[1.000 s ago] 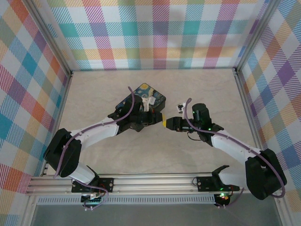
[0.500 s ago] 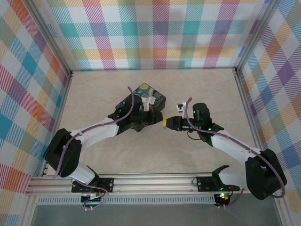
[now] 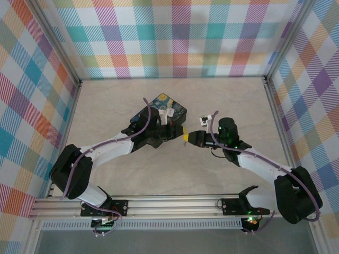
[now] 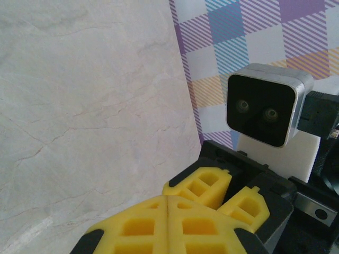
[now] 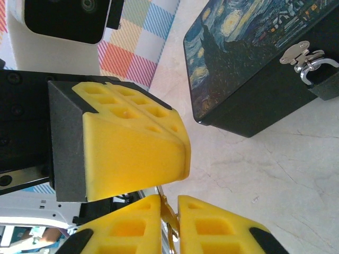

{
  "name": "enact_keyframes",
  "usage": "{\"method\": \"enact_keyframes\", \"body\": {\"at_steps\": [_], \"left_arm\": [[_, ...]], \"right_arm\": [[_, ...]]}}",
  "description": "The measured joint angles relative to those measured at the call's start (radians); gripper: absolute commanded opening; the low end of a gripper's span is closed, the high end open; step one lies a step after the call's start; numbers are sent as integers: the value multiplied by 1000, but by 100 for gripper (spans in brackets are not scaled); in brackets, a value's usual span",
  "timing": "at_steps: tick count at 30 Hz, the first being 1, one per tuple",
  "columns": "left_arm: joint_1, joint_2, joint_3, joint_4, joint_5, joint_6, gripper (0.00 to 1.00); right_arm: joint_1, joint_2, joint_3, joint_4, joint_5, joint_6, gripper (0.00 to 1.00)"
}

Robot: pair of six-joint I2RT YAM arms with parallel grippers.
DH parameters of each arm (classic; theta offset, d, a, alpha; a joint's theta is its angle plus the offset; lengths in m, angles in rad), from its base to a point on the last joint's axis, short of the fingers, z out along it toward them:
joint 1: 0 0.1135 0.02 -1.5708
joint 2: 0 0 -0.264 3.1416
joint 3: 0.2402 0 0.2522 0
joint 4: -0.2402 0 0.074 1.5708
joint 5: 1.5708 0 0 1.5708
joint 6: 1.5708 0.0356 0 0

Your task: Unlock the padlock with the key

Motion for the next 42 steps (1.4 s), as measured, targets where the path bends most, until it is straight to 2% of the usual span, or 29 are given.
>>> {"method": "enact_keyframes", "body": {"at_steps": [8,13,17,20,22,28,36,42], "left_arm": [[6,6,0,58,0,-44,0],[10,16,0,97,1,-69,0],[13,18,0,106,3,-80,17],[20,18,0,112,2,-81,37],[24,18,0,107,0,-83,43],[37,11,8,8,12,-10,42],[48,-24,106,-314,82,293,41],[79,-27,115,-383,163,388,37]], "right_arm": [[-4,1,-29,127,5,83,9],[-10,6,-36,175,8,129,0],[-9,-2,-40,178,21,132,0],[-8,-26,-43,143,32,119,0],[-8,-39,-43,118,39,101,0],[-9,-48,-28,-39,40,-2,0],[-10,-2,99,-224,-32,-158,0],[-10,50,172,-315,-104,-245,0]]}}
